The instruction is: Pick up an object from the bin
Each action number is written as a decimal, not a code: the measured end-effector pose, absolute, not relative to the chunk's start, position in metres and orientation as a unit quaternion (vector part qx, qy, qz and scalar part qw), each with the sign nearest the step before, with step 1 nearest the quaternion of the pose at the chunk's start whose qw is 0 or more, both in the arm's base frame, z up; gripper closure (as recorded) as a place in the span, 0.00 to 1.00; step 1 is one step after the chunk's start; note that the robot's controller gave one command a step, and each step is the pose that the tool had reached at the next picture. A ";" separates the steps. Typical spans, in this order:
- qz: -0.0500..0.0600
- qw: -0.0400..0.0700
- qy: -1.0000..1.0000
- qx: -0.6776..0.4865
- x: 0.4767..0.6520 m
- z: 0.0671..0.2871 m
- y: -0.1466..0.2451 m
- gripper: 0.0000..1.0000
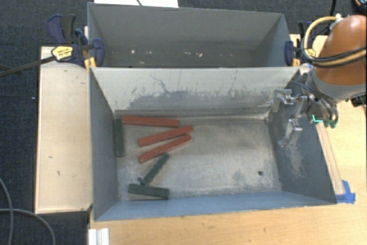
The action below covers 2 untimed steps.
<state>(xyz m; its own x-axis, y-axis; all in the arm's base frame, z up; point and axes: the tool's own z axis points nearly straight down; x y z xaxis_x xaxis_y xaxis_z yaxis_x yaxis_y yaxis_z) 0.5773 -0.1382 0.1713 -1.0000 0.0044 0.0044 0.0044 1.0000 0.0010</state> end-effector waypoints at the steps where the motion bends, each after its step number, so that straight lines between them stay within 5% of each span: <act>1: 0.000 -0.004 -0.994 0.109 0.569 0.217 -0.087 0.00; 2: -0.002 0.000 -0.996 0.092 0.590 0.170 -0.031 0.00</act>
Offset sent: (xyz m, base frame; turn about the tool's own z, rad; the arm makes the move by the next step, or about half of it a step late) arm -0.0102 0.0496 0.0431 -0.2220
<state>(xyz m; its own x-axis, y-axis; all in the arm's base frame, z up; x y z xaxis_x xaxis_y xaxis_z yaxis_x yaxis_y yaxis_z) 0.5895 -0.0313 0.1703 -0.9830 -0.1835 -0.0005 -0.1835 0.9830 0.0033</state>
